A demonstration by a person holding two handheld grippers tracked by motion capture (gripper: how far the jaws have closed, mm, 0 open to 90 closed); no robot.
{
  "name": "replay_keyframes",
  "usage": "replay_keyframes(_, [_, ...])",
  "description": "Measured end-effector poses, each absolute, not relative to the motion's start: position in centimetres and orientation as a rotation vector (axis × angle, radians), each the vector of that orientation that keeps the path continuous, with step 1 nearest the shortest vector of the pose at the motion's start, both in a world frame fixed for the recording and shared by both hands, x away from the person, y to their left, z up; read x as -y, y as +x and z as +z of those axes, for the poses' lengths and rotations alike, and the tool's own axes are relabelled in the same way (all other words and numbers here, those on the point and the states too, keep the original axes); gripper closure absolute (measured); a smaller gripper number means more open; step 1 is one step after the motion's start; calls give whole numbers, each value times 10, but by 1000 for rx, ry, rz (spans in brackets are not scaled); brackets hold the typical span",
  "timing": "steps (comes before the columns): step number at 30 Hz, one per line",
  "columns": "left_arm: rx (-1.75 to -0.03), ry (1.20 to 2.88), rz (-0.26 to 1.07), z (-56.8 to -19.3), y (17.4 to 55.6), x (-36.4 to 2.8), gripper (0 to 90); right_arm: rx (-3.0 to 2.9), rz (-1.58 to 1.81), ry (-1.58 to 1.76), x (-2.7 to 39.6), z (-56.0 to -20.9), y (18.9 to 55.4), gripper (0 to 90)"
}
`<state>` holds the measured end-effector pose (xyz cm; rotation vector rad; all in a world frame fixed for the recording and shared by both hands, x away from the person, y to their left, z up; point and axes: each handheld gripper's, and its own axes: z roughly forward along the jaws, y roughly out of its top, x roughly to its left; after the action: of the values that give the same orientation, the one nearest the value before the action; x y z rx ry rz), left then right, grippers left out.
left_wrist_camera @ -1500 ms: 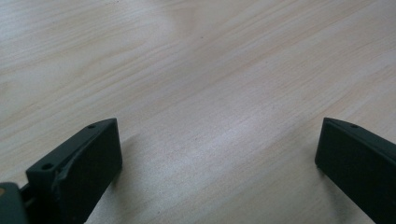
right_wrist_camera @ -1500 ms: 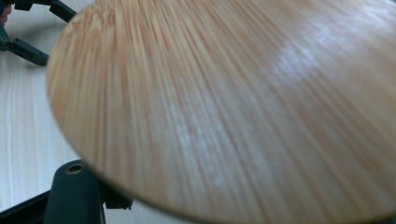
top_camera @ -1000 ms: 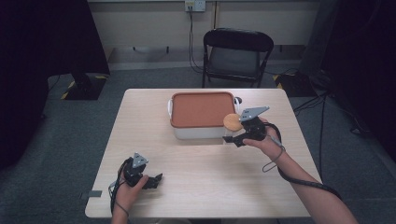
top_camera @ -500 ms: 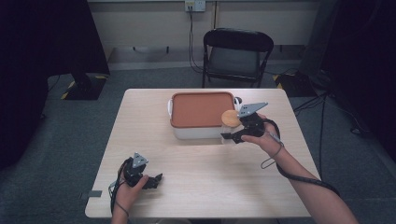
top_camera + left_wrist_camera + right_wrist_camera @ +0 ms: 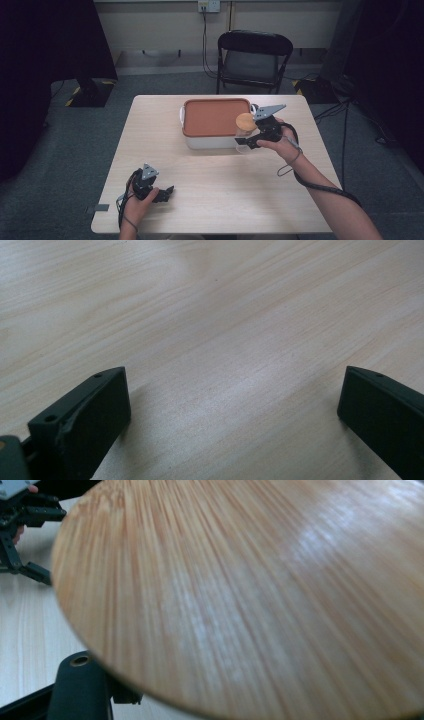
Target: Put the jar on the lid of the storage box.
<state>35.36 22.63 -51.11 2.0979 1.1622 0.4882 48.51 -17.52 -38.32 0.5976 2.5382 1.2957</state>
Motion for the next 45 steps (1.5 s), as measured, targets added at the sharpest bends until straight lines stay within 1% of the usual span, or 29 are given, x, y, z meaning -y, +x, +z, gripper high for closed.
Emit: replay_keyframes(45, [-1162,2098,488,-511,354,-226,1,-2507,1310,646,160,-340,508,260])
